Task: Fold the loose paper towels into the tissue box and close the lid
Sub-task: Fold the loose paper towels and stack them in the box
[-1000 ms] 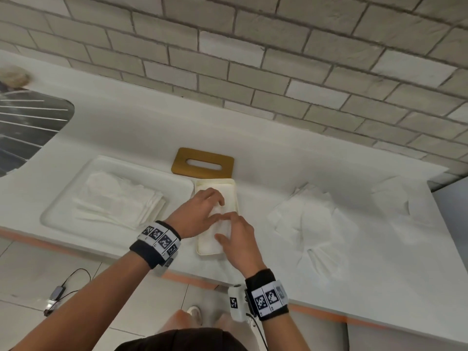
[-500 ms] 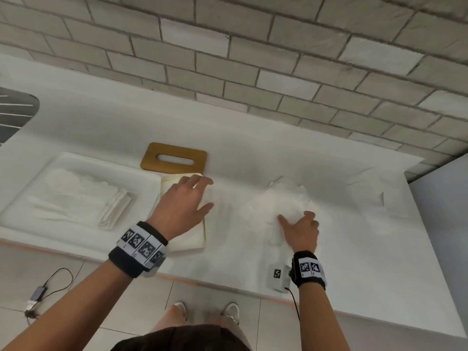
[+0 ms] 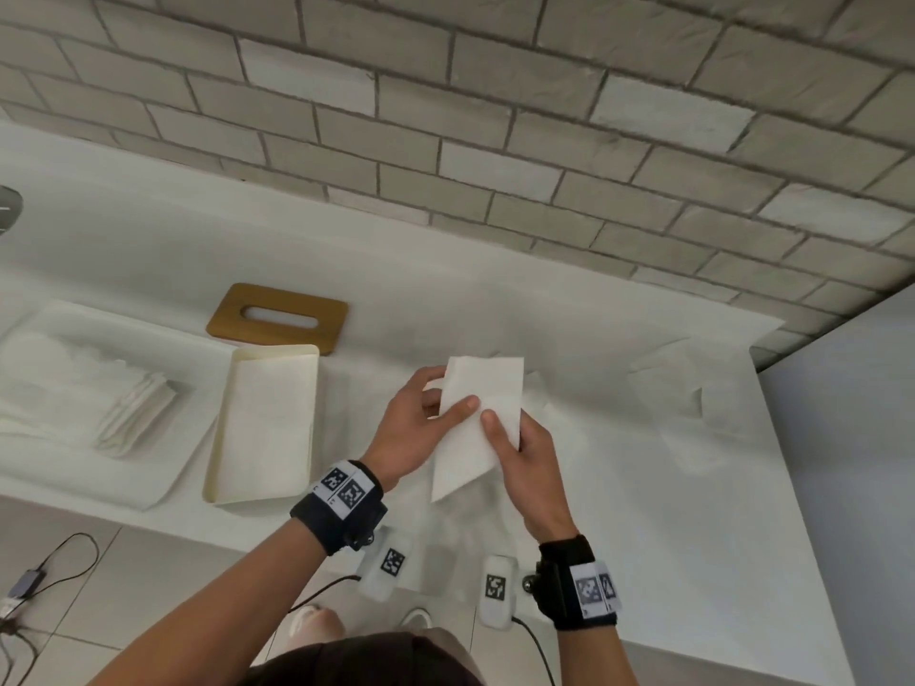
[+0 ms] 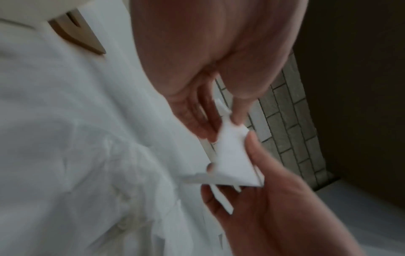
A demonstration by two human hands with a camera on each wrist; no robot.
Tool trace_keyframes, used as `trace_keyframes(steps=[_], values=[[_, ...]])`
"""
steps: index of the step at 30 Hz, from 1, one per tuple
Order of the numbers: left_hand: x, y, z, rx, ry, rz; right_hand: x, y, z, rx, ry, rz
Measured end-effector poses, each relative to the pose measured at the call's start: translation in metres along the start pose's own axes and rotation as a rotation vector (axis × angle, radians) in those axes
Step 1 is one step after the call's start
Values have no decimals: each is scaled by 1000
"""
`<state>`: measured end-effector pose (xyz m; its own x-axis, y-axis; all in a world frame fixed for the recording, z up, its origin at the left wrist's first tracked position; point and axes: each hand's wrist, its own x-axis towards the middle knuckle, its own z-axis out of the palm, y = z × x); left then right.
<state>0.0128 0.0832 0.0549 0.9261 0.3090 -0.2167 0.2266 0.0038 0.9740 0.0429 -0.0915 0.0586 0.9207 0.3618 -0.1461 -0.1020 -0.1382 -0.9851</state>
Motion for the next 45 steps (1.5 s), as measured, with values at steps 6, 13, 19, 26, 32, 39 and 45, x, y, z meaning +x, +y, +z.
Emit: trace_keyframes(steps=[6, 13, 19, 26, 32, 39, 45], values=[[10, 6, -3, 60, 164, 105, 71, 60, -94, -613, 240, 80], [2, 24, -44, 167, 173, 181, 113, 102, -132, -1004, -38, 319], [-5, 74, -135, 517, 261, 335, 105, 84, -122, -943, 46, 263], [11, 103, -235, 527, 474, 463, 101, -28, -51, -1072, 47, -14], [-4, 64, -260, 550, 396, 589, 86, -132, 37, -939, 200, -434], [-48, -53, -254, 781, 73, 549, 74, -185, 133, -658, 408, -863], [-56, -105, -266, 1000, -32, 685, 44, -145, 194, -712, 512, -1128]])
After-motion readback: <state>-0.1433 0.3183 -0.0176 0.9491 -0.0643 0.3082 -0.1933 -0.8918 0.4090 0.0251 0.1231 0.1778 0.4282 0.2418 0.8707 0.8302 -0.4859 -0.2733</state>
